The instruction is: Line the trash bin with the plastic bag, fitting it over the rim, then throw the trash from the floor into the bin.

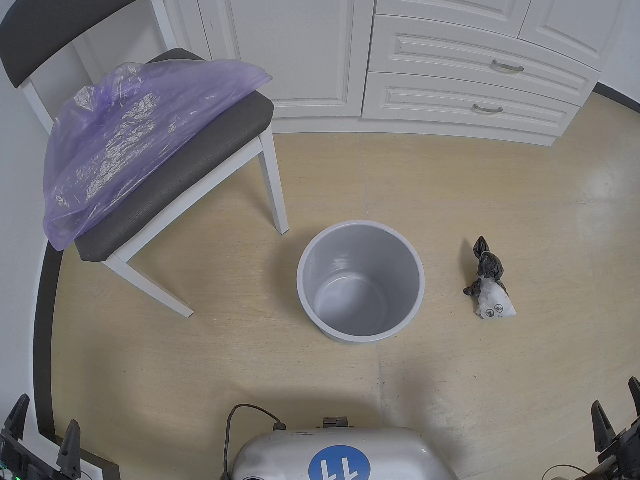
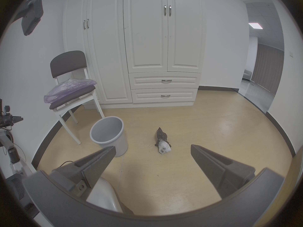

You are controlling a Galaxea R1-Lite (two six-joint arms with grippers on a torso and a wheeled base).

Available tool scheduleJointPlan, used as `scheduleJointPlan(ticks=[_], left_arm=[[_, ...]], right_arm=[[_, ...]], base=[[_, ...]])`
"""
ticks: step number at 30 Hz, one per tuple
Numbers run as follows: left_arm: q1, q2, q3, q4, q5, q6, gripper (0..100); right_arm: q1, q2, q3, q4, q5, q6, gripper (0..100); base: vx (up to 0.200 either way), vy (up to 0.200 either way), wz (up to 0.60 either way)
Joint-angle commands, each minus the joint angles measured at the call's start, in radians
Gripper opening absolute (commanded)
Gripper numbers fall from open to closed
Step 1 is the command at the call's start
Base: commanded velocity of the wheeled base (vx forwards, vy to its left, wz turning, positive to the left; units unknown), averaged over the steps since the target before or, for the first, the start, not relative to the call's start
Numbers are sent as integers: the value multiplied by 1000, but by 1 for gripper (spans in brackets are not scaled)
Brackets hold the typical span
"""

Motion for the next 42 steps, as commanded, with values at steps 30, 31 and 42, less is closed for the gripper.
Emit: scheduleJointPlan(ticks=[30, 31, 42], left_arm=[[0, -16, 15, -1, -1, 2, 100], [0, -16, 15, -1, -3, 2, 100], [0, -16, 16, -5, -3, 8, 100]], right_arm=[[0, -16, 18, -2, 0, 0, 100], [0, -16, 18, -2, 0, -1, 100], [0, -16, 18, -3, 7, -6, 100]], base=[[0, 0, 0], [0, 0, 0], [0, 0, 0]])
